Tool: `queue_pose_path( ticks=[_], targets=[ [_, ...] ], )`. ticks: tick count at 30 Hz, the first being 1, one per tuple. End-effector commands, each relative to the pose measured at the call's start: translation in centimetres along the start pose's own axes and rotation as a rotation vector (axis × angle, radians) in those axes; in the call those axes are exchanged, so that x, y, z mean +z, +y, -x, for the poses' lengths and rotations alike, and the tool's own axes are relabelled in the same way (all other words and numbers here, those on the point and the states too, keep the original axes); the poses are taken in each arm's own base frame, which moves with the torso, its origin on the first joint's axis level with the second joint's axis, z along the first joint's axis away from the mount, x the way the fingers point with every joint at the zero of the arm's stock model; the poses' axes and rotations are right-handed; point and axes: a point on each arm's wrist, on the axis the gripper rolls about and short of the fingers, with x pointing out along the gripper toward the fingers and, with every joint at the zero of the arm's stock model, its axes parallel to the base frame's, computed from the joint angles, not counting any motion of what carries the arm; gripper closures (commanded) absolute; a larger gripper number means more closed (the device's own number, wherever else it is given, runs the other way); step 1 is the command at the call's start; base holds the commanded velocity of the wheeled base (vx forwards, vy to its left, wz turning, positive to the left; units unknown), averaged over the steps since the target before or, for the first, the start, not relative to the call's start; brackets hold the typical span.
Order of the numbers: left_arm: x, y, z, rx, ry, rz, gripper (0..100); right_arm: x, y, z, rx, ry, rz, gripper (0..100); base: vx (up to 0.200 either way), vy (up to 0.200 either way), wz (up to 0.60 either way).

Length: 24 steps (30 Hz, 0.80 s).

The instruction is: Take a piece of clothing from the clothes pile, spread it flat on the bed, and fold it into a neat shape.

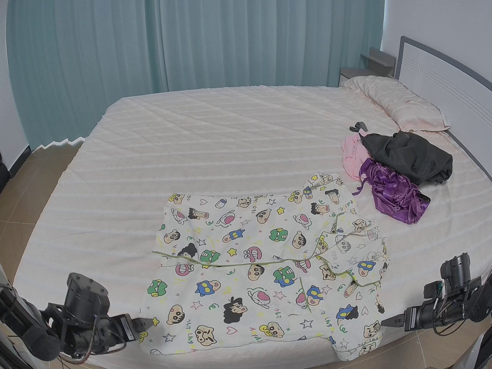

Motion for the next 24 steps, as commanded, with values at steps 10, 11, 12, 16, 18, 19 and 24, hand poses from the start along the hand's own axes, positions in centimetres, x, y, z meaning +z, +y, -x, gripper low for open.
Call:
queue_pose_path(
  ticks=[10, 11, 12, 16, 18, 19, 24],
  targets=[
    [9.0, -0.1, -1.6, -0.234, 0.005, 0.007, 0, 1.7, 0.1, 0.6, 0.103, -0.092, -0.089, 0, 0.0, 0.0, 0.0],
    [9.2, -0.1, -2.3, -0.23, 0.021, 0.007, 0, 1.7, 0.1, 0.5, 0.104, -0.088, -0.088, 0, 0.0, 0.0, 0.0],
    [9.2, -0.1, -2.6, -0.229, 0.029, 0.006, 0, 1.7, 0.2, 0.6, 0.105, -0.091, -0.085, 0, 0.0, 0.0, 0.0],
    [9.2, 0.0, -4.2, -0.259, 0.093, -0.014, 0, 1.3, 0.2, 0.6, 0.106, -0.078, -0.082, 0, 0.0, 0.0, 0.0],
    [9.2, 0.0, -4.8, -0.284, 0.107, -0.041, 0, 1.3, 0.2, 0.5, 0.107, -0.073, -0.082, 0, 0.0, 0.0, 0.0],
    [9.2, 0.0, -5.1, -0.289, 0.106, -0.052, 0, 1.3, 0.2, 0.5, 0.107, -0.073, -0.082, 0, 0.0, 0.0, 0.0],
    [9.4, -0.2, -6.9, -0.296, 0.098, -0.077, 0, 1.0, 0.2, 0.6, 0.125, -0.062, -0.082, 0, 0.0, 0.0, 0.0]
  ],
)
